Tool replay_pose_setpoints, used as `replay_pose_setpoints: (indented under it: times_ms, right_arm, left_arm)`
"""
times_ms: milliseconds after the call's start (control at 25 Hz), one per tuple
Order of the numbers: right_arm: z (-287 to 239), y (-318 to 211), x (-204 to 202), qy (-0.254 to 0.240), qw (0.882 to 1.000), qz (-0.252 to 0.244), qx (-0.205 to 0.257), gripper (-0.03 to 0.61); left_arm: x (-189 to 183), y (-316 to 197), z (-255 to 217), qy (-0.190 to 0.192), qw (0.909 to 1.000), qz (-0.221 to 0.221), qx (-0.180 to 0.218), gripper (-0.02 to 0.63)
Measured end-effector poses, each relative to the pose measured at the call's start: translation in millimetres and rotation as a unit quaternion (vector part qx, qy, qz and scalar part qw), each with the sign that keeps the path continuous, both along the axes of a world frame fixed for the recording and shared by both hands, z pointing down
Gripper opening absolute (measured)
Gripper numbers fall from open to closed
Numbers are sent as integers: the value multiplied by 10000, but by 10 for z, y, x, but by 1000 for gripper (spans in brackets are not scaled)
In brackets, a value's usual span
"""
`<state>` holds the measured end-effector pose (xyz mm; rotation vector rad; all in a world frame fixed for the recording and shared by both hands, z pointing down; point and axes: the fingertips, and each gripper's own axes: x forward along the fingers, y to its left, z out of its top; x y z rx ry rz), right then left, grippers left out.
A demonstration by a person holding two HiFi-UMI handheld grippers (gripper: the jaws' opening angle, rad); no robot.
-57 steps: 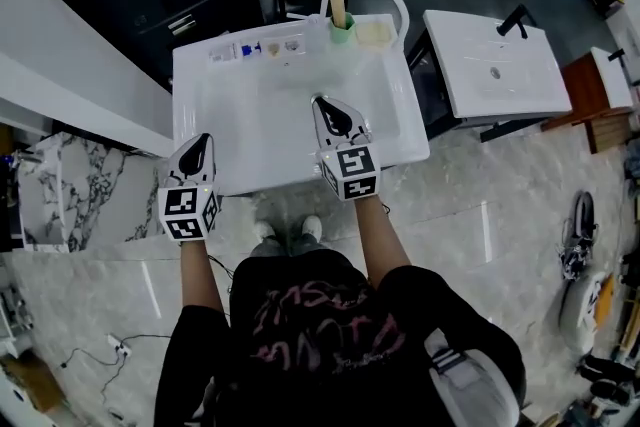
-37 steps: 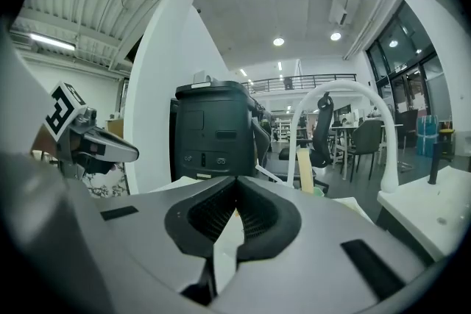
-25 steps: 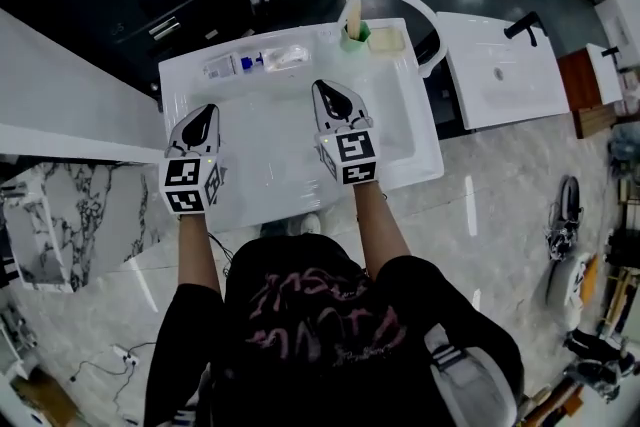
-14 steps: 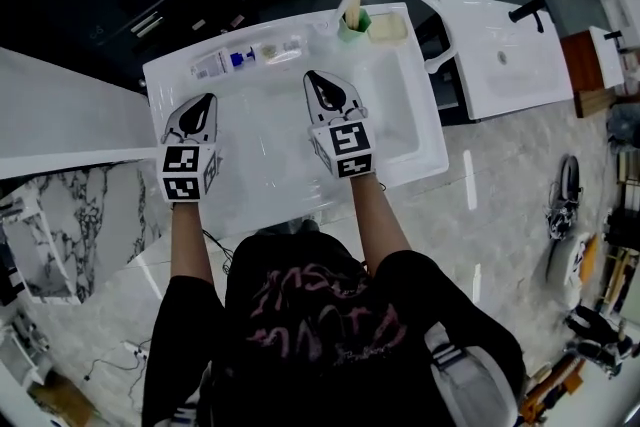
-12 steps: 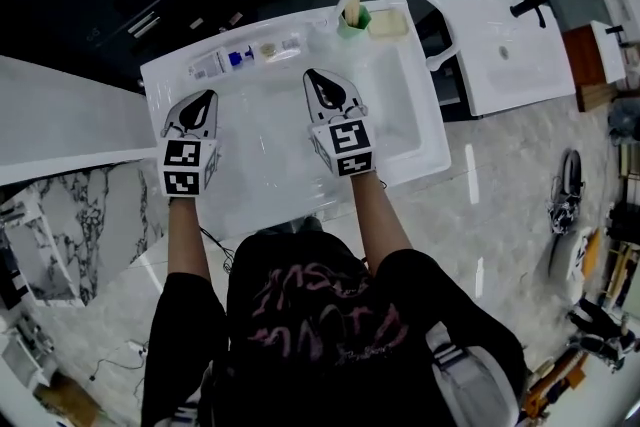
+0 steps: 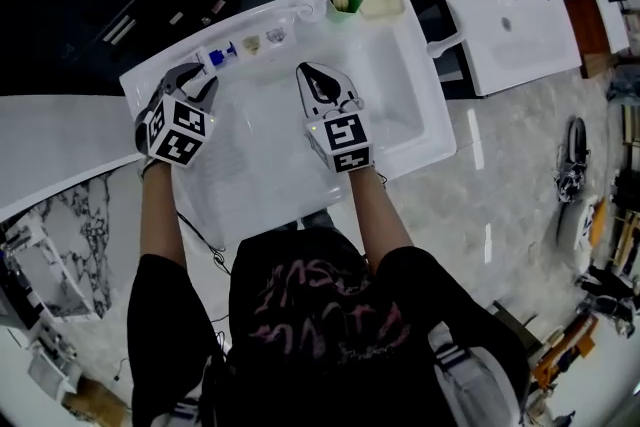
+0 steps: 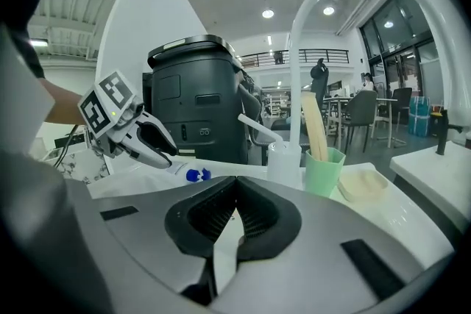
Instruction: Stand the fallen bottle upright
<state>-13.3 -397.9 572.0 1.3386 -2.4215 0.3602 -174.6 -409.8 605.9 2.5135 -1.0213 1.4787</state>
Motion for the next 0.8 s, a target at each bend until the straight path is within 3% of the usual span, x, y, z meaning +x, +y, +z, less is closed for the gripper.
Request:
replay_pose_setpoints:
  times_ms: [280,560,800]
  right_arm:
    - [146,-48,71,-25,9998,96,-152,13]
    - [281,-96,147,67,9993,201,-308,13]
    - [307,-109,111,46,9991,216,-349,12]
  left_arm:
    - [31,-265,369,-1088,9900,791,-426,195]
    - [100,-405,592,-1416,9789,1133,-944,189]
    - [166,-413,745,-1570,9648,1329,-1639,154]
